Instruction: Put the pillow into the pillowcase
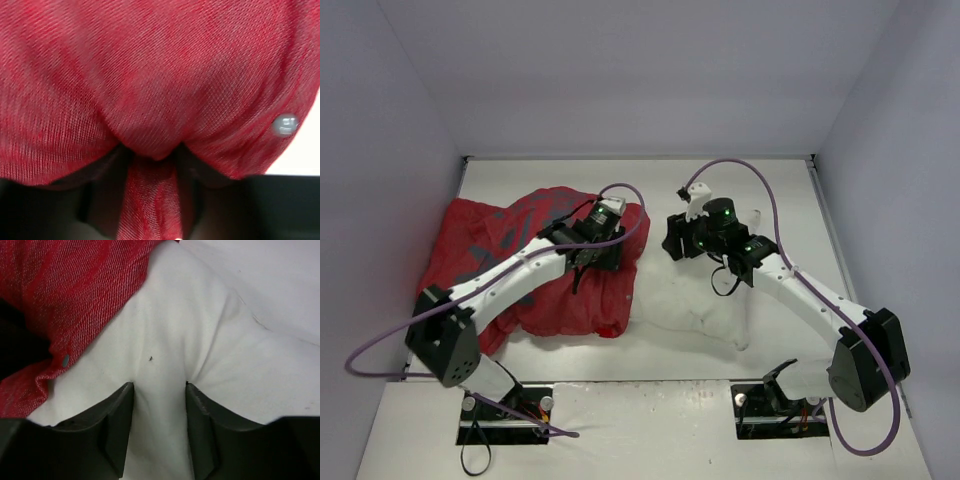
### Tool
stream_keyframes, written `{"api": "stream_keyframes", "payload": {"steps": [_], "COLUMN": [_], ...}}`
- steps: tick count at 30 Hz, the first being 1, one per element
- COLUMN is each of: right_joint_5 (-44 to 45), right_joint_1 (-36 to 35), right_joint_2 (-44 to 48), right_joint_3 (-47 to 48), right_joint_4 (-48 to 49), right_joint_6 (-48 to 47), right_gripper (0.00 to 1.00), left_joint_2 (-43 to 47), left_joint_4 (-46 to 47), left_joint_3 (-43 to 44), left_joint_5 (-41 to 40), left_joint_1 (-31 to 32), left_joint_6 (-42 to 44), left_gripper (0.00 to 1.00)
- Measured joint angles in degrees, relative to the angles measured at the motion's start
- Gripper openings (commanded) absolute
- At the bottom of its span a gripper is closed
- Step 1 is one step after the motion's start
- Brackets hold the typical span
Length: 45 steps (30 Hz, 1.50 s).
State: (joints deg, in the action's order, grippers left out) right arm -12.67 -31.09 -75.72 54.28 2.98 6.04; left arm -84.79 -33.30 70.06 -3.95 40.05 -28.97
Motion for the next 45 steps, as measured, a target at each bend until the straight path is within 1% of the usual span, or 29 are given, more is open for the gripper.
{"api": "stream_keyframes", "payload": {"steps": [1,3,7,10,12,14,15,16,17,20,21,23,26,29,33,38,43,45], "right_joint_5": [-0.22,-0.22,1.53,3.26,4.13,4.31,4.31,4.39,4.57,4.79,4.96,5.25,5.73,5.97,6.03,6.27,6.95,6.97], "right_joint_1": [0.00,0.33,0.94,0.94,0.68,0.00,-0.44,-0.72,-0.92,-0.94,-0.92,-1.27,-2.21,-3.32,-4.22,-4.63,-5.92,-6.38], "right_joint_2": [0.00,0.02,0.81,2.32,3.21,3.63,3.74,3.85,3.91,3.98,3.96,3.96,3.39,2.19,0.59,-0.63,-1.44,-1.44], "right_joint_3": [-0.70,-1.86,-3.54,-4.98,-5.70,-5.92,-5.92,-5.92,-5.92,-5.92,-5.90,-5.81,-5.01,-4.11,-3.34,-2.93,-2.75,-2.75], "right_joint_4": [0.11,0.46,1.62,2.16,2.21,2.43,2.58,2.62,2.60,2.62,2.60,2.60,2.36,2.38,2.56,3.08,4.15,4.39], "right_joint_6": [0.15,1.01,3.08,5.22,6.95,8.76,9.44,10.01,10.47,11.58,11.96,12.22,12.39,12.41,12.44,12.48,12.63,12.72], "right_gripper": [0.15,0.01,0.00,0.00,0.00,0.00,0.00,0.00,0.00,0.00,0.00,0.00,0.00,0.00,0.00,0.00,0.00,0.00], "left_joint_2": [-2.54,-6.60,-13.99,-18.16,-19.45,-19.15,-18.56,-17.68,-16.35,-10.86,-9.05,-5.27,-0.42,0.39,-3.76,-9.84,-10.84,-10.84], "left_joint_4": [0.33,0.26,-0.79,-0.02,1.79,4.04,4.59,5.18,5.70,5.18,4.83,3.78,3.02,3.37,3.58,3.43,3.32,3.43], "left_joint_3": [1.40,5.62,18.62,27.26,30.45,30.69,30.05,28.89,27.04,19.89,17.79,14.21,10.67,10.40,10.91,12.48,14.03,14.60], "left_joint_5": [0.79,2.03,5.33,7.82,9.73,10.84,11.04,10.88,10.43,7.93,6.91,4.87,0.92,-1.84,-3.80,-9.29,-15.41,-17.55], "left_joint_1": [0.00,0.00,-0.13,-0.26,0.00,0.61,1.01,1.29,1.62,2.23,2.23,2.27,2.99,5.03,7.58,7.89,7.80,7.50], "left_joint_6": [1.44,3.78,8.46,10.69,11.23,11.39,11.43,11.50,11.67,11.85,11.91,11.54,11.21,11.08,10.95,11.21,11.37,11.43], "left_gripper": [0.20,0.14,0.11,0.11,0.11,0.12,0.17,0.24,0.39,0.57,0.66,0.69,0.70,0.71,0.71,0.71,0.71,0.70]}}
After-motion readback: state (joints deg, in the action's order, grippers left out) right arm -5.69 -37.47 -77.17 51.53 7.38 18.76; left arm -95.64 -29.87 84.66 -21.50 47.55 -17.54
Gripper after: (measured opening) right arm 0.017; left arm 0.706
